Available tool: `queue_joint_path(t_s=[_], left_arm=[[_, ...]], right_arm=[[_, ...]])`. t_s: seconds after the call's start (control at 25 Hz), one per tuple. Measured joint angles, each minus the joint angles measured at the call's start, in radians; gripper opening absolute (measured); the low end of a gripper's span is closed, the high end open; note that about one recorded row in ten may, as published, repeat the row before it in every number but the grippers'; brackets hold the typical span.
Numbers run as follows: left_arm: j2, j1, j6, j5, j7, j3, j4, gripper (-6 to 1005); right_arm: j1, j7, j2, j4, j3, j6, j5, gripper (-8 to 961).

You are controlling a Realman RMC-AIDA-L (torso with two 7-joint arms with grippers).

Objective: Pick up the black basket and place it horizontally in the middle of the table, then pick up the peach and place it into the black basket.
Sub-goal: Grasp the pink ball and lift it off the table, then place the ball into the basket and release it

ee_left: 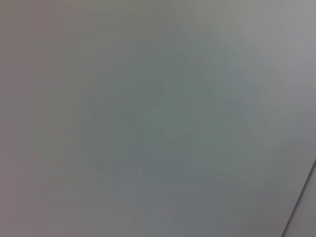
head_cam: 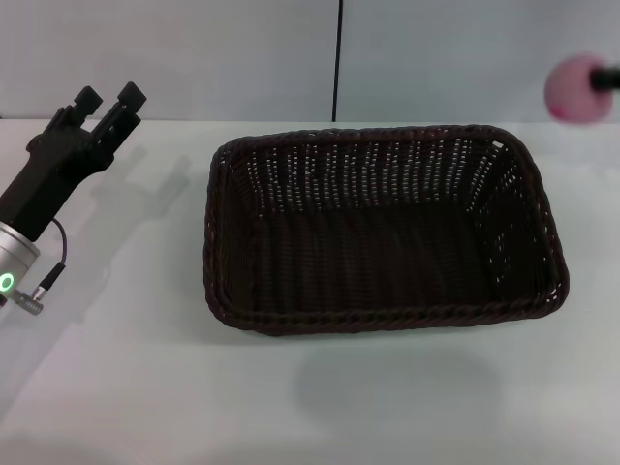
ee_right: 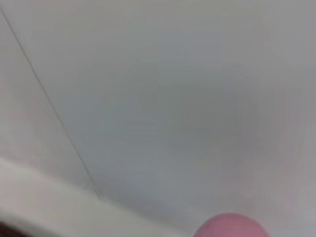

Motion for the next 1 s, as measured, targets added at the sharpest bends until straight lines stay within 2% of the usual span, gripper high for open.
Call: queue_joint_path(t_s=[0.12, 0.24, 0.4, 0.44, 0.48, 0.56, 0.76, 0.96, 1.0], left_arm=[[0.0, 0.0, 0.0, -0.001, 0.0, 0.0, 0.0, 768], [0.0, -0.001, 0.0, -0.003, -0.001, 0.0, 0.0, 768], [0.0, -0.001, 0.0, -0.003, -0.001, 0.0, 0.0, 767], [0.0, -0.001, 0.0, -0.004, -0.001, 0.0, 0.0, 767], [0.0, -0.001, -0.001, -0.004, -0.001, 0.0, 0.0, 767], [0.0, -0.001, -0.001, -0.005, -0.001, -0.001, 0.0, 766], [0.0, 0.0, -0.005, -0.005, -0.001, -0.002, -0.003, 766], [0.001, 0.0, -0.006, -0.007, -0.001, -0.007, -0.011, 765], [0.001, 0.002, -0.006, -0.007, 0.0, -0.013, -0.012, 765]], right_arm=[[-0.046, -0.008, 0.004, -0.069, -0.018, -0.047, 0.176, 87], [-0.056, -0.027, 0.0, -0.078, -0.057, -0.149, 0.349, 101], [-0.031, -0.034, 0.002, -0.058, -0.115, -0.198, 0.362, 120], [-0.012, -0.035, 0.002, -0.038, -0.184, -0.207, 0.356, 124], [-0.012, -0.035, 0.002, -0.038, -0.184, -0.207, 0.356, 129], [0.026, -0.032, 0.003, 0.007, -0.256, -0.202, 0.31, 139], [0.074, -0.029, 0.016, 0.081, -0.249, -0.181, 0.236, 162], [0.074, -0.03, 0.016, 0.092, -0.243, -0.171, 0.237, 186], [0.074, -0.03, 0.016, 0.092, -0.243, -0.171, 0.237, 217]])
